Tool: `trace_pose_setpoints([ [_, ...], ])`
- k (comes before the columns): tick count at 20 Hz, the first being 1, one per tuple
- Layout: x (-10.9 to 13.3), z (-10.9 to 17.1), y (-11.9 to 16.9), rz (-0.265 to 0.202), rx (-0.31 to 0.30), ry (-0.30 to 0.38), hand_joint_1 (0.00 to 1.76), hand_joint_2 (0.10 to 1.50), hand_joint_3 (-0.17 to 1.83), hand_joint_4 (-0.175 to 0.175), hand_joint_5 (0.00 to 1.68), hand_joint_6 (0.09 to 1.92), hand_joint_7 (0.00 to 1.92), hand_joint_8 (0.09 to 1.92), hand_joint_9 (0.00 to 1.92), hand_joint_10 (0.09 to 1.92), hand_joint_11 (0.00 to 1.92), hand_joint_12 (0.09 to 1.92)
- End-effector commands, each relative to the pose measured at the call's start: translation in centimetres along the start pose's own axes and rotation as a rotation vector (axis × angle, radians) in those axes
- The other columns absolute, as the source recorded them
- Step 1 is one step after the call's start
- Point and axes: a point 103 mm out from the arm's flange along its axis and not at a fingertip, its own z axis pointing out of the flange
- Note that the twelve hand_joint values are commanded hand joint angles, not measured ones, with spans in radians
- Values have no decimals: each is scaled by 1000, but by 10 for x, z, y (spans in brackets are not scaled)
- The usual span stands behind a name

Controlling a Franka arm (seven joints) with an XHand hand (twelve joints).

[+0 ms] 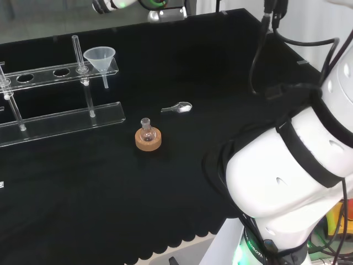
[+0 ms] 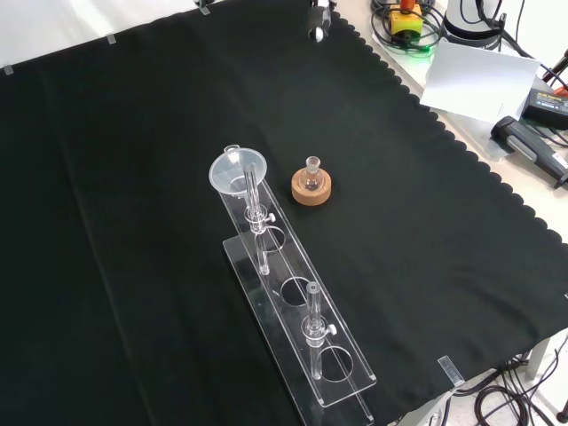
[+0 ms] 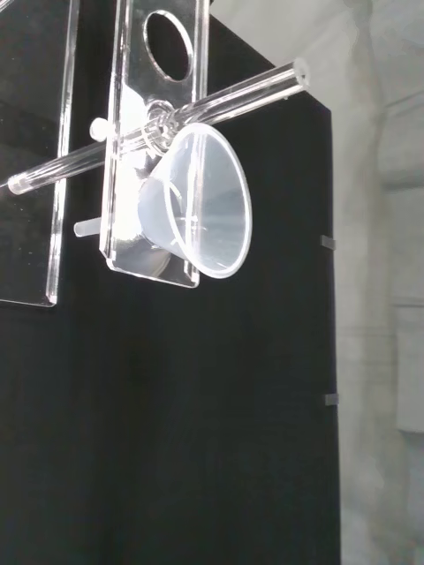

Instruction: Pick up the funnel from the transparent funnel stand.

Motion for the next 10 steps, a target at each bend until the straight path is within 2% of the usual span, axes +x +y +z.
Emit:
trace_pose_setpoints([
  [1,8,12,13,3,26,1,334,592,29,5,0,87,0,87,0,87,0,574],
  [10,22,37,30,-19,83,4,350,607,33,3,0,87,17,87,0,87,0,566],
])
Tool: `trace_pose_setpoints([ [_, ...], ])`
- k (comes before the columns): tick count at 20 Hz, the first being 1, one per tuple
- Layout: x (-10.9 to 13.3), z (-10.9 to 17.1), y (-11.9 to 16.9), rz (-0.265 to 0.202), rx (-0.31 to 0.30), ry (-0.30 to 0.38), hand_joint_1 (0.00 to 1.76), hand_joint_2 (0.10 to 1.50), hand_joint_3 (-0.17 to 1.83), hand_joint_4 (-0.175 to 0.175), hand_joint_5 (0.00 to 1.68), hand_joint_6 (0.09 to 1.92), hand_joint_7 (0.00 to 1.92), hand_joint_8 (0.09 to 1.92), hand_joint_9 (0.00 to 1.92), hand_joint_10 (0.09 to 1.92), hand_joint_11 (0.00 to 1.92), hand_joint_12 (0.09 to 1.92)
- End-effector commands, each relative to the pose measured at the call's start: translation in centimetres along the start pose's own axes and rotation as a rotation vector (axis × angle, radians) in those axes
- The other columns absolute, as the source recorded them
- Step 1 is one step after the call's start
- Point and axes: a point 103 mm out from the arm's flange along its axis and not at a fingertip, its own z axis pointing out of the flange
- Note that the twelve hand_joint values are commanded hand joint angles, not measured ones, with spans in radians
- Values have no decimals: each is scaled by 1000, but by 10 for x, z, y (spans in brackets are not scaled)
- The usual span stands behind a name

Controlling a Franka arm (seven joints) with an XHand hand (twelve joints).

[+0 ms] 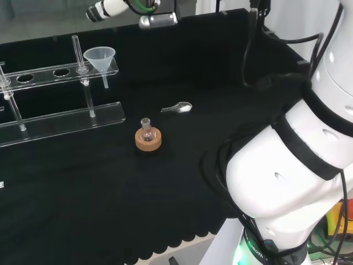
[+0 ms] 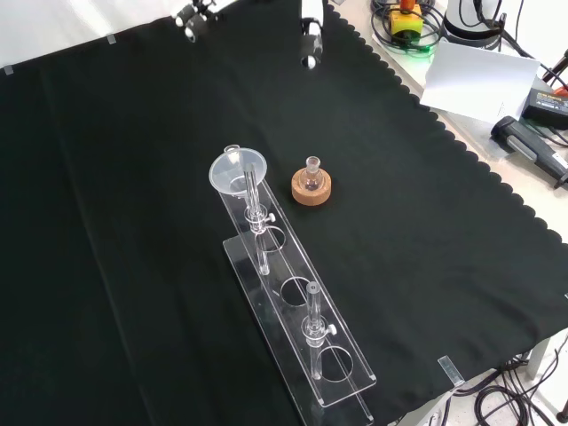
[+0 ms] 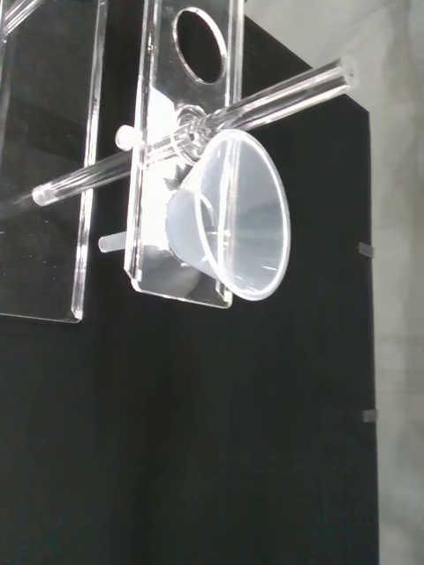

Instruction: Pick up the funnel from the transparent funnel stand.

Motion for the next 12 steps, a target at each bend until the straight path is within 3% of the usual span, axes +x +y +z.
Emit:
trace_pose_setpoints([
  [1,12,14,13,-15,31,6,351,608,33,3,0,87,18,87,0,87,0,566],
  [12,29,43,25,-59,87,22,410,646,46,-2,0,87,29,87,0,87,0,557],
])
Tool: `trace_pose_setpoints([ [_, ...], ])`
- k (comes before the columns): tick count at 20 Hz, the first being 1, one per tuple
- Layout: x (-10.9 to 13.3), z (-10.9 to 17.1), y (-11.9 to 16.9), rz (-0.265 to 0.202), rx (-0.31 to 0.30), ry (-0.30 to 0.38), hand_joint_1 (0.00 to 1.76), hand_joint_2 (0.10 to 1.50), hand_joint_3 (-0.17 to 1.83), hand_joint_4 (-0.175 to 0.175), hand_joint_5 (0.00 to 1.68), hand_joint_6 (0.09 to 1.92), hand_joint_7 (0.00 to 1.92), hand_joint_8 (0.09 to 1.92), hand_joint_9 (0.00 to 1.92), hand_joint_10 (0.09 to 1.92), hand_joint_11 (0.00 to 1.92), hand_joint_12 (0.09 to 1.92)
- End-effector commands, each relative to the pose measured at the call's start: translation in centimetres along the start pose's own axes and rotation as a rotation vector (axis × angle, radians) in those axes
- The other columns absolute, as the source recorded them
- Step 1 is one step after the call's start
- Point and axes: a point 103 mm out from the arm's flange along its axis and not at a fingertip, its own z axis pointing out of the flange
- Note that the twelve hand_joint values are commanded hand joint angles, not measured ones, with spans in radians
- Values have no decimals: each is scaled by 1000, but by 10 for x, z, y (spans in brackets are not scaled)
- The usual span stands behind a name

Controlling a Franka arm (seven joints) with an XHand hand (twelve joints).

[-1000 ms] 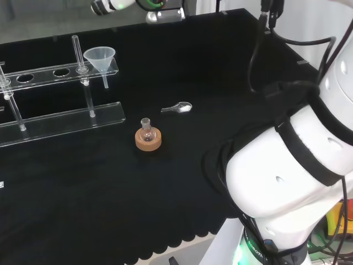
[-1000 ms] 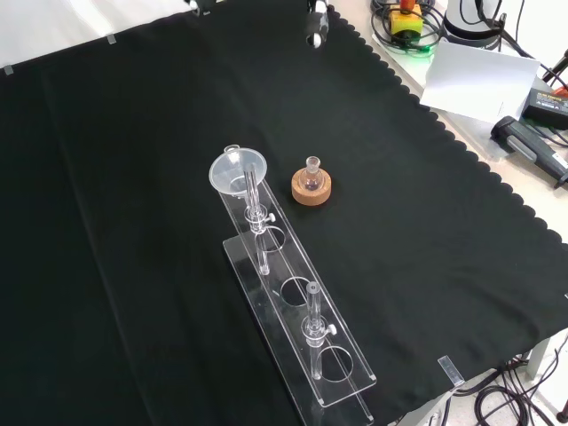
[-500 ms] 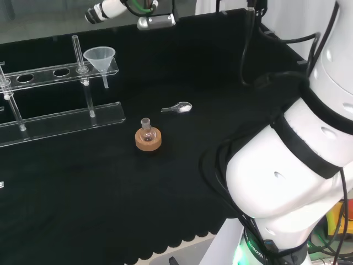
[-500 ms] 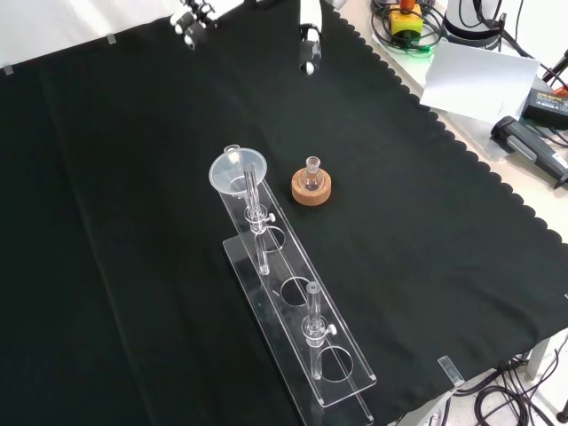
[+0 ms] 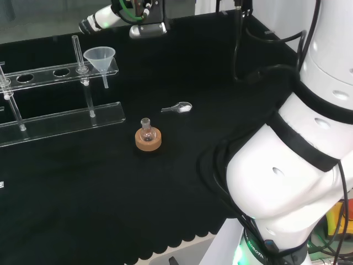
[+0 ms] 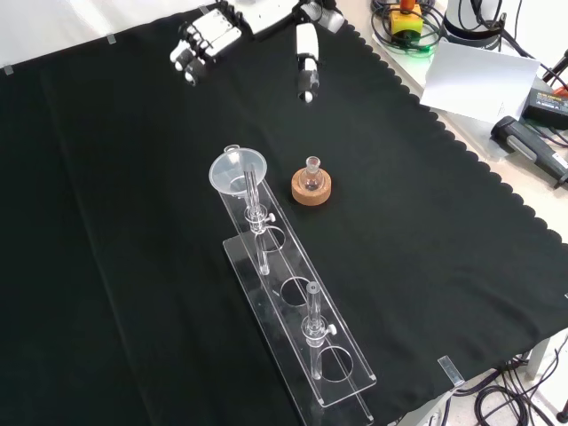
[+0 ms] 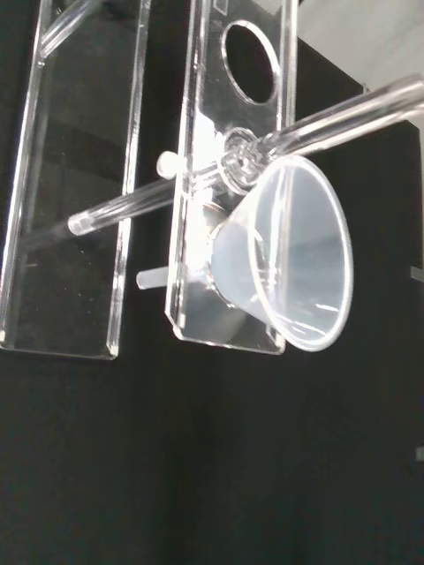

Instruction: Pick up the funnel from the transparent funnel stand.

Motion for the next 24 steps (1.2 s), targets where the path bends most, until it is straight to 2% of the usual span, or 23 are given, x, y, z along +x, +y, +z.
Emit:
trace_pose_setpoints([
  [1,14,12,6,-33,26,7,415,650,47,-2,0,87,29,87,0,87,0,556],
  [15,30,46,29,-40,110,-3,395,637,35,-1,0,87,0,87,0,87,0,546],
  [18,32,52,34,-36,111,-4,389,630,25,2,0,87,0,87,0,87,0,509],
  [19,32,54,35,-31,111,4,385,628,21,4,0,87,0,87,0,87,0,467],
  [23,30,55,38,-16,89,19,379,630,8,8,0,87,0,87,0,87,0,87],
  [24,30,55,39,-11,90,19,379,630,8,9,0,87,0,87,0,87,0,87],
])
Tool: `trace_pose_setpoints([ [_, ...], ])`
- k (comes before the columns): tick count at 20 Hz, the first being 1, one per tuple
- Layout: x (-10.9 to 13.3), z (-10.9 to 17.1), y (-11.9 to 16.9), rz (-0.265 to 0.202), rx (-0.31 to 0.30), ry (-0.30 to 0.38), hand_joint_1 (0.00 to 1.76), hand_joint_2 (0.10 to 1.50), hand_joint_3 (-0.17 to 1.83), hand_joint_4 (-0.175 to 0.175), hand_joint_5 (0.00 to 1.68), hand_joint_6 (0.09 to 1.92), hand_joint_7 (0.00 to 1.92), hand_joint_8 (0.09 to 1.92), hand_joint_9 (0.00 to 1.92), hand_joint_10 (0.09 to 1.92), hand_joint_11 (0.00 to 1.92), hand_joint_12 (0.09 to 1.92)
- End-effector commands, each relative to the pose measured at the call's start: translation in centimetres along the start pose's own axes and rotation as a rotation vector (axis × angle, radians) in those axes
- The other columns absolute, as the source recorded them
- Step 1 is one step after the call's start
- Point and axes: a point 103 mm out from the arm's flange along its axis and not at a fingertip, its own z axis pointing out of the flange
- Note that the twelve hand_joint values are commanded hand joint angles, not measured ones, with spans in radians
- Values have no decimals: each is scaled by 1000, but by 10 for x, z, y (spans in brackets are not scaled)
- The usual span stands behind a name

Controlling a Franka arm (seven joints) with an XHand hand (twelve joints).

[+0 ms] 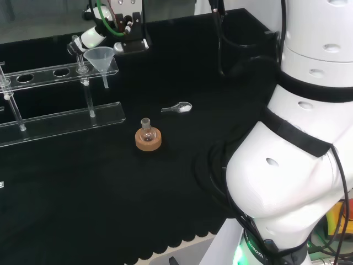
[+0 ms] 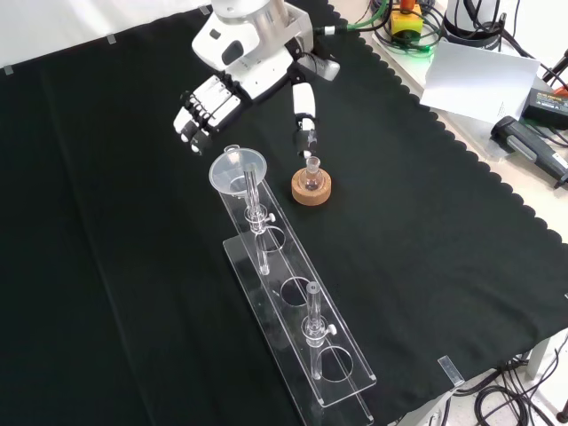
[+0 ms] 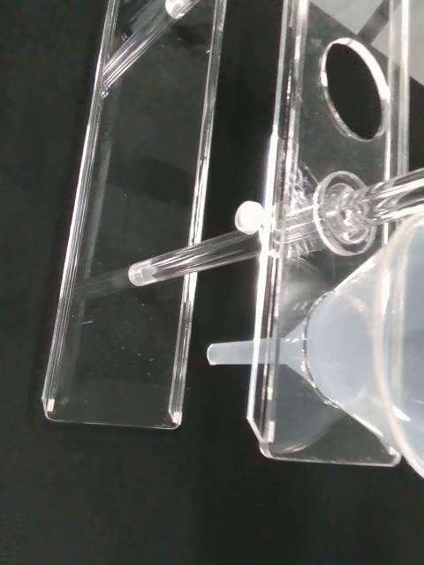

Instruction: Pick up the funnel from the transparent funnel stand.

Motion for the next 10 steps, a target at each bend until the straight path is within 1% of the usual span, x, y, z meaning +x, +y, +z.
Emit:
trace_pose_setpoints([
  [1,0,1,4,18,-17,8,380,630,7,9,0,87,0,87,0,87,0,87],
  [4,-2,2,7,26,-8,13,382,630,6,10,0,87,0,87,0,87,0,87],
  [10,-5,8,11,40,23,1,379,625,4,5,0,87,0,87,0,87,0,87],
])
